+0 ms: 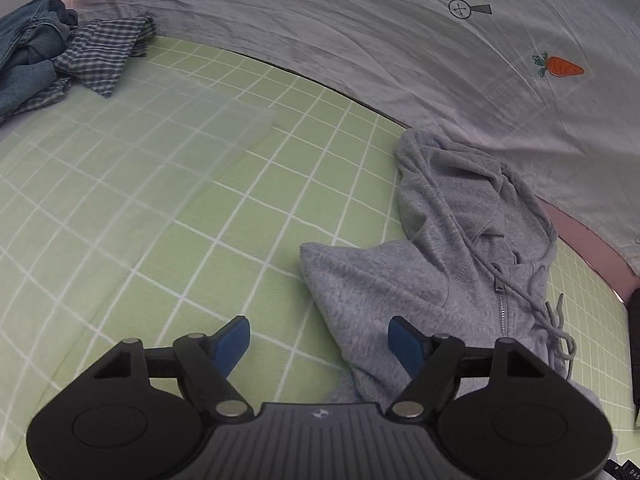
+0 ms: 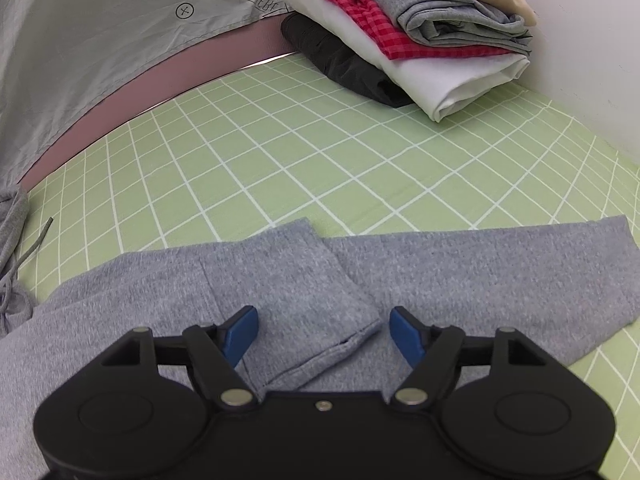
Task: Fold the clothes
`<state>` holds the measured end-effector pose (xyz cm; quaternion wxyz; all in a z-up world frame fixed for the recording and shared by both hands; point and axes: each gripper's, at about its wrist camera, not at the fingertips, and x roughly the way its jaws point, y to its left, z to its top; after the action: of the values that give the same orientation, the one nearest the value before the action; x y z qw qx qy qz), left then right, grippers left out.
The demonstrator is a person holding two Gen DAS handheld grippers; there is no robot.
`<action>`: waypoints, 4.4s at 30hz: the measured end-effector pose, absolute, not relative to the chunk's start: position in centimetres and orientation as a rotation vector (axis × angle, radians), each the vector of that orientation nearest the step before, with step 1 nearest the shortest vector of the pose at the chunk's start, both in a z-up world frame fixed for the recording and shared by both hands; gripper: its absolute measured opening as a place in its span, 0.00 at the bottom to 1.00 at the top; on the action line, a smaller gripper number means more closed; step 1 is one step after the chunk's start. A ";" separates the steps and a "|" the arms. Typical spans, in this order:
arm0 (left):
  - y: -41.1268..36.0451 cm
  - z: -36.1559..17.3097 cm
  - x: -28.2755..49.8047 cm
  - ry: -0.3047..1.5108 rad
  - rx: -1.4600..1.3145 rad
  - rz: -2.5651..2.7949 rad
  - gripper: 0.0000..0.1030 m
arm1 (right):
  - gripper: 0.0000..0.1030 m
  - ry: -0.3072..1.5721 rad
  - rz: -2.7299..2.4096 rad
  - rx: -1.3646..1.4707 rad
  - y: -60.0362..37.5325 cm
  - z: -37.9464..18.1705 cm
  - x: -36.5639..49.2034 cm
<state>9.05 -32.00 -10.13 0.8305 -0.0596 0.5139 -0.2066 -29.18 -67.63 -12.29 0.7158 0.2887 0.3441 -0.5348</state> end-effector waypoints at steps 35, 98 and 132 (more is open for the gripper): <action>-31.2 -8.9 4.4 1.090 0.093 -0.513 0.39 | 0.79 0.759 -1.197 0.625 -67.4 -12.4 -29.8; -39.5 -6.0 -4.9 0.915 0.254 -0.535 0.93 | 1.00 0.658 -1.093 0.387 -62.9 -10.0 -32.3; -46.6 -6.3 -5.0 0.995 0.315 -0.822 0.01 | 1.00 0.747 -1.362 0.525 -68.0 -13.8 -36.2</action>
<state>-4.97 -46.63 -6.28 0.7872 0.1462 0.4619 -0.3815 -36.21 -68.03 -13.81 0.6823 0.2339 0.3330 -0.6073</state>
